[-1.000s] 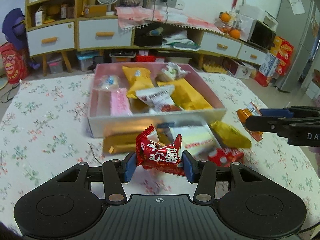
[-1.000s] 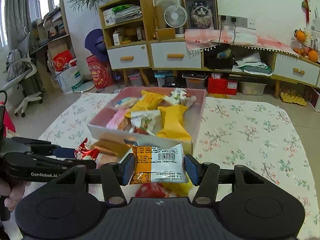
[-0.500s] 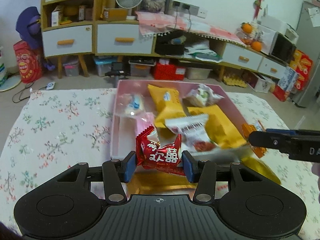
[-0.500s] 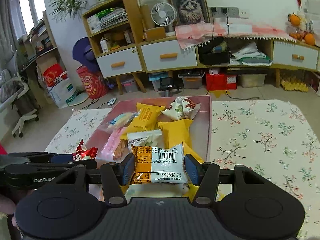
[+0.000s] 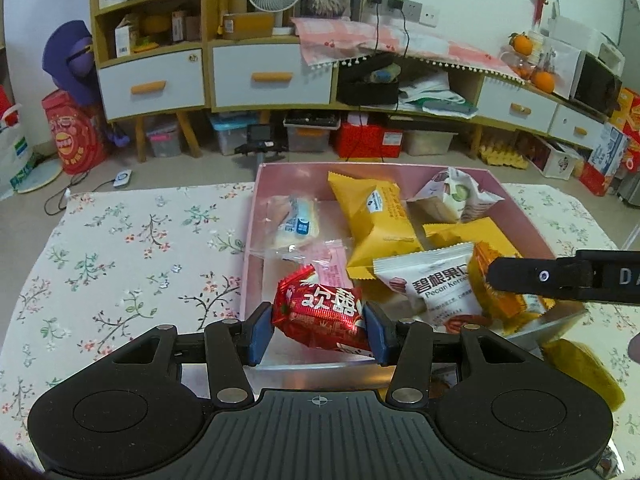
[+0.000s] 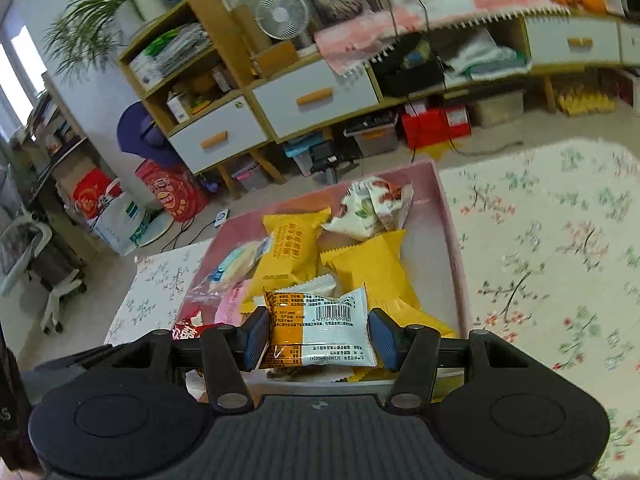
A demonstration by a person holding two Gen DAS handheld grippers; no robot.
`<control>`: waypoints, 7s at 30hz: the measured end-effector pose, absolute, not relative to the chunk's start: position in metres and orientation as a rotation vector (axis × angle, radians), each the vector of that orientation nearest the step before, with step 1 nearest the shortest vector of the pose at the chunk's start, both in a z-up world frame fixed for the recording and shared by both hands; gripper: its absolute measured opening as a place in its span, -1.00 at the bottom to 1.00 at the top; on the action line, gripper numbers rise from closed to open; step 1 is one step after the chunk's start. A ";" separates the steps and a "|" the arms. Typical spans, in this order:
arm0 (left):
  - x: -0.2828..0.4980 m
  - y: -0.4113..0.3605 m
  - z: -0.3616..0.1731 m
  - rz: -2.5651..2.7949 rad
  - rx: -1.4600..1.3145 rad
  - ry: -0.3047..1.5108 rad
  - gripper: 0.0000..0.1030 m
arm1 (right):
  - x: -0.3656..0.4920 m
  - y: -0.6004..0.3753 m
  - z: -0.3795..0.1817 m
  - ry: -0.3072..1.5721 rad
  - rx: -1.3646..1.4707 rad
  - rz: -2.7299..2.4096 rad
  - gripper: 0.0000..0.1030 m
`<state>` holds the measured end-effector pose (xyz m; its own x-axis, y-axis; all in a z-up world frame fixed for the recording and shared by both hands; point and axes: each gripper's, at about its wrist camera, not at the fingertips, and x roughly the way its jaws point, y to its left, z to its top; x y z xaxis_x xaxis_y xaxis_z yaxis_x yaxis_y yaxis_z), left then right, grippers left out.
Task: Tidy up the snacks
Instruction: 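Carry both packs into the box and open both tools to release them, then withdraw both tools from the box back over the snack pile, then grasp the brown wafer cake pack with the left tool while the right tool grasps a silver-blue candy, then carry both items into the box and open both tools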
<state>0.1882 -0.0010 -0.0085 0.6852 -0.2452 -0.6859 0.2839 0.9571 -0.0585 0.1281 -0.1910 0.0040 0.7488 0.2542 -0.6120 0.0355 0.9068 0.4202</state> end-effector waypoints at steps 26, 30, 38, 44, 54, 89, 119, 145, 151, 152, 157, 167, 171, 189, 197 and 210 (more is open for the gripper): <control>0.188 -0.004 -0.009 -0.327 0.023 0.743 0.43 | 0.131 -0.192 0.012 0.693 0.365 0.091 -0.53; 0.182 -0.002 -0.004 -0.327 0.033 0.735 0.59 | 0.128 -0.192 0.013 0.699 0.362 0.082 -0.41; 0.163 -0.001 0.002 -0.327 0.066 0.742 0.76 | 0.112 -0.190 0.022 0.699 0.315 0.087 0.05; 0.143 0.002 0.006 -0.336 0.098 0.725 0.90 | 0.099 -0.188 0.027 0.697 0.277 0.089 0.30; 0.110 0.005 0.000 -0.375 0.146 0.742 0.91 | 0.074 -0.191 0.038 0.659 0.185 0.115 0.51; 0.086 -0.012 -0.064 -0.643 0.239 0.669 0.97 | -0.014 -0.189 -0.048 0.778 -0.094 0.265 0.51; 0.084 -0.020 -0.054 -0.650 0.292 0.632 -0.07 | -0.014 -0.204 -0.038 0.773 -0.097 0.288 -0.37; 0.076 -0.014 -0.021 -0.603 0.253 0.687 -0.10 | -0.021 -0.198 -0.014 0.735 -0.095 0.292 -0.88; 0.075 -0.014 -0.006 -0.570 0.228 0.671 -0.10 | -0.023 -0.200 0.003 0.684 -0.066 0.267 -0.87; 0.076 -0.014 -0.004 -0.563 0.222 0.671 -0.09 | -0.022 -0.200 0.006 0.673 -0.062 0.260 -0.87; 0.083 -0.016 0.003 -0.527 0.207 0.686 -0.10 | -0.012 -0.206 0.016 0.643 -0.042 0.216 -0.87; 0.117 -0.021 0.016 -0.431 0.149 0.678 -0.09 | 0.035 -0.229 0.031 0.646 0.144 0.130 -0.85; 0.133 -0.024 0.015 -0.403 0.141 0.670 -0.09 | 0.057 -0.235 0.030 0.650 0.218 0.104 -0.85; 0.170 -0.036 -0.008 -0.352 0.131 0.716 -0.10 | 0.123 -0.244 0.013 0.679 0.450 0.048 -0.80; 0.177 -0.040 -0.010 -0.360 0.107 0.705 -0.09 | 0.127 -0.242 0.012 0.666 0.490 0.052 -0.71; 0.166 -0.042 -0.003 -0.383 0.126 0.658 0.64 | 0.122 -0.242 0.021 0.639 0.487 0.058 -0.13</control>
